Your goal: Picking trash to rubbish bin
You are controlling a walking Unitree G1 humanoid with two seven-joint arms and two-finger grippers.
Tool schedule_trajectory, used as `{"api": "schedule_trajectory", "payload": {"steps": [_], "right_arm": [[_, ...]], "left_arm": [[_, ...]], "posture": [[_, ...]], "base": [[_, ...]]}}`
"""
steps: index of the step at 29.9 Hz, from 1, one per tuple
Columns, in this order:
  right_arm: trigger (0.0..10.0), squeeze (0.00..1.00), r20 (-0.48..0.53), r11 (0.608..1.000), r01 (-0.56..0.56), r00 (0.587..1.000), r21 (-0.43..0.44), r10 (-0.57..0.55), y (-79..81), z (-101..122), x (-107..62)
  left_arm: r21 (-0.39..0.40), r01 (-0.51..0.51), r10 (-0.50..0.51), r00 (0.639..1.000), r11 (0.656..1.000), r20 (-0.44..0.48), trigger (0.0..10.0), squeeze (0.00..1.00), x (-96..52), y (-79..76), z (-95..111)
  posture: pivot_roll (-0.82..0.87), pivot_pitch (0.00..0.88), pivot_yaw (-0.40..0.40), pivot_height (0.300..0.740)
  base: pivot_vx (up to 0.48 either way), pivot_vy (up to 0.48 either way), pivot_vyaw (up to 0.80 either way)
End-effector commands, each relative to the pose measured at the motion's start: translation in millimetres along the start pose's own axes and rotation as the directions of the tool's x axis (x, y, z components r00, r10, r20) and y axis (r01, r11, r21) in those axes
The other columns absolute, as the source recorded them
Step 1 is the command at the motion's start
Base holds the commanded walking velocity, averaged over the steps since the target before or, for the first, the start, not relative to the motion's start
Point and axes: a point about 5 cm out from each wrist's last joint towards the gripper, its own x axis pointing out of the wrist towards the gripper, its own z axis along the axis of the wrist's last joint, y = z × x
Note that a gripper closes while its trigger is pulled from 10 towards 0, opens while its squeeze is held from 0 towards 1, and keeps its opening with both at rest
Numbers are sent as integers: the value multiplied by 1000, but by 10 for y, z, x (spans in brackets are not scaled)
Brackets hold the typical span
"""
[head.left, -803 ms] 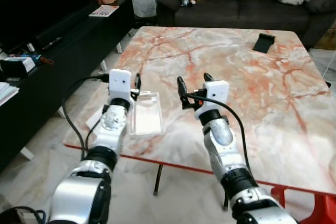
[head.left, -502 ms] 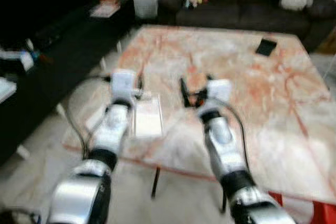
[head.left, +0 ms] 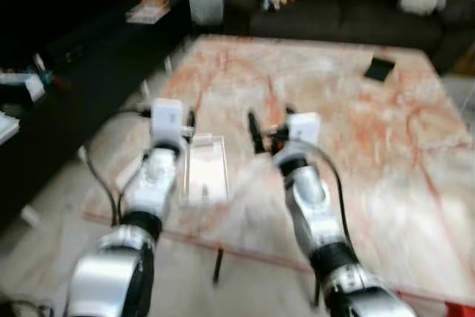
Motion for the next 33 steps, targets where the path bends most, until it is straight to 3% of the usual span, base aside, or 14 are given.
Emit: {"api": "schedule_trajectory", "payload": {"steps": [1,5,14,32,33], "right_arm": [[10000,0,-3,1000,13,1000,3,-13,-45,15,7],[10000,0,-5,1000,10,1000,2,-10,-43,11,5],[10000,0,-12,1000,0,1000,-1,0,-40,-4,-10],[10000,0,-26,1000,-19,999,-2,19,-10,-38,-37],[10000,0,-26,1000,-22,999,-2,22,-4,-41,-44]], "left_arm": [[-33,37,-39,996,999,-83,10000,0,-18,-101,-110],[-80,42,-54,987,996,-153,10000,0,-43,-117,-206],[-10,-34,29,952,999,-304,10000,0,-50,-10,-337],[-22,-12,4,934,1000,-356,10000,0,-1,-3,-313],[-42,-2,-15,912,999,-409,10000,0,-35,-38,-381]], "posture": [[-64,17,30,740],[-69,16,32,740],[-76,8,33,740],[-85,0,30,740],[-90,0,30,740]], "base": [[0,0,0],[0,0,0],[0,0,0],[0,0,0],[0,0,0]]}}
